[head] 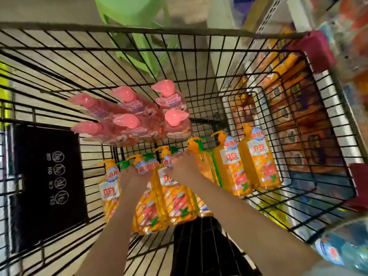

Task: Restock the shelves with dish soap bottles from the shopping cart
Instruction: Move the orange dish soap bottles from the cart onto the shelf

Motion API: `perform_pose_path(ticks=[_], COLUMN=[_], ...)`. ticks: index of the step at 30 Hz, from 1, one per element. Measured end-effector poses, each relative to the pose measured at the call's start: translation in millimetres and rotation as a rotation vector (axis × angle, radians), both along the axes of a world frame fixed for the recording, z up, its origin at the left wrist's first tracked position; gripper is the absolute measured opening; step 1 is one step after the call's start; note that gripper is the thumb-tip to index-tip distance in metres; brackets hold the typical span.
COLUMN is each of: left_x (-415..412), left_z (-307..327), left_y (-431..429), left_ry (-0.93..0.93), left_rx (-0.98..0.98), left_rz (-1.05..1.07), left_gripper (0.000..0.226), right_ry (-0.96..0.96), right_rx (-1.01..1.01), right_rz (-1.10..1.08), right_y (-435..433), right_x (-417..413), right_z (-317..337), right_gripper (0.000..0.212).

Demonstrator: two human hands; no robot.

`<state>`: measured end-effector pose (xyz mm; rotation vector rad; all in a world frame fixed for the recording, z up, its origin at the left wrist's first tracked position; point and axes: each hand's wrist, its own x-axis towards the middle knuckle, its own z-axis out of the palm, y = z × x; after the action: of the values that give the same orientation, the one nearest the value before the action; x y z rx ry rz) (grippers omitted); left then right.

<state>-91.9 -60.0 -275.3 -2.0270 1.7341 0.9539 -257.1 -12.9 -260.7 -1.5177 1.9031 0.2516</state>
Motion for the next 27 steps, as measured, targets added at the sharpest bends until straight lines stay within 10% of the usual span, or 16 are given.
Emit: perform_pose_path(ticks=[8,27], left_x=[-11.4,45.5], left_z=[-1.4,54.2], left_y=[-25.8,-13.0], left_ry=[0.008,0.388], left_rx=[0.267,0.298], left_rz=[0.02,0.14], left_gripper=[0.108,0.114], right_ry=[-0.059,-0.504], right_rx=[0.21,0.183], right_rz=[-0.133,-0.389], right_y=[-28.6,-1.4], right_x=[4.2,-5.1], right_z=[-3.3,30.2], right_gripper=[0.065,0.118])
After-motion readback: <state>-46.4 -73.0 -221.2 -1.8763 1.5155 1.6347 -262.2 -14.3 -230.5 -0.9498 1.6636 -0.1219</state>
